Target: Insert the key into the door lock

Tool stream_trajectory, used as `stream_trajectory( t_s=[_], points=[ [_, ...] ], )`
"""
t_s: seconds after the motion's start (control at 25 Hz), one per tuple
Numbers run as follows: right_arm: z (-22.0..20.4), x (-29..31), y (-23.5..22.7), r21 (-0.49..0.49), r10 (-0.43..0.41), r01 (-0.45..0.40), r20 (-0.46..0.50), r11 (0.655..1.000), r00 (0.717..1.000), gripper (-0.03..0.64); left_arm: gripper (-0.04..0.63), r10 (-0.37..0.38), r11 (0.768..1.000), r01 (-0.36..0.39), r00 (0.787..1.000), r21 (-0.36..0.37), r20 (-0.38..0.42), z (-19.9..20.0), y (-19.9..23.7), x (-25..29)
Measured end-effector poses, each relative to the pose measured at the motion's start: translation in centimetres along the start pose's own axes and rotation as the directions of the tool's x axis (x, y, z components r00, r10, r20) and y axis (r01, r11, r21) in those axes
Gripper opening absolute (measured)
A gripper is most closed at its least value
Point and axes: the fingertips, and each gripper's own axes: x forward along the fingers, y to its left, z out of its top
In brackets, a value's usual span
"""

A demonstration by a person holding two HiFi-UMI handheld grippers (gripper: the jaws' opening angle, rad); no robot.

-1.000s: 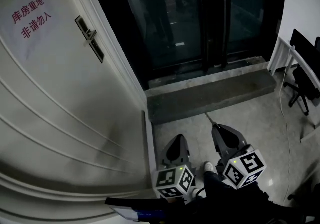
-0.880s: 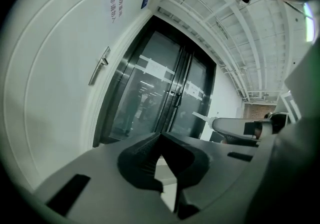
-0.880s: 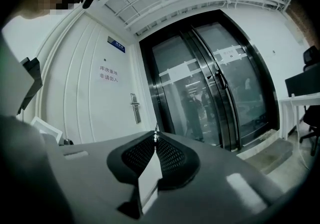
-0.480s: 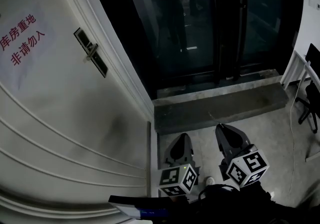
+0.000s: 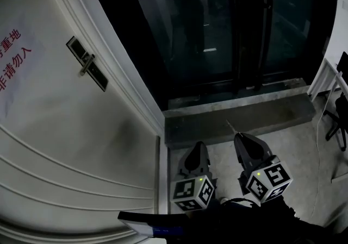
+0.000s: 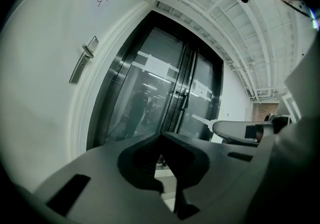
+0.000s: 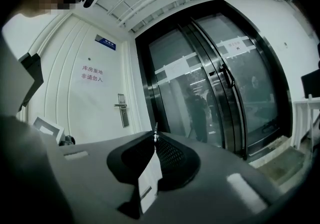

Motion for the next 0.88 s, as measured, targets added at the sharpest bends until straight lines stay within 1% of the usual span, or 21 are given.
stream_trajectory(
  t_s=[0.2, 0.36, 0.48, 0.72, 0.88],
  points=[
    [-0.1, 1.6, -1.8, 0.023, -0.014, 0.014, -0.033, 1.0, 0.999, 0.012, 0.0, -0.003, 1.0, 0.003, 1.0, -0.004, -0.013, 0.0, 0.1, 2.6],
    [0.3, 4.0, -3.4, 0.013, -0.026, 0.027, -0.005, 1.0, 1.0, 0.012, 0.0, -0.019, 1.0, 0.019, 1.0, 0.002, -0.017, 0.3, 0.8, 5.5],
    [0.9, 6.4, -4.7, 0.011, -0.043, 0.043, 0.009, 0.999, 0.999, 0.012, 0.0, -0.04, 0.999, 0.041, 0.999, 0.008, -0.014, 1.3, 1.5, 8.3],
    [2.3, 12.7, -6.2, 0.003, -0.048, 0.048, 0.029, 0.999, 0.998, 0.012, 0.0, -0.059, 0.998, 0.059, 0.998, 0.019, 0.005, 4.2, 4.4, 13.9],
    [2.6, 16.9, -6.7, 0.006, -0.038, 0.038, 0.027, 0.999, 0.999, 0.012, 0.0, -0.041, 0.999, 0.041, 0.999, 0.015, 0.007, 5.7, 7.0, 16.6]
  ],
)
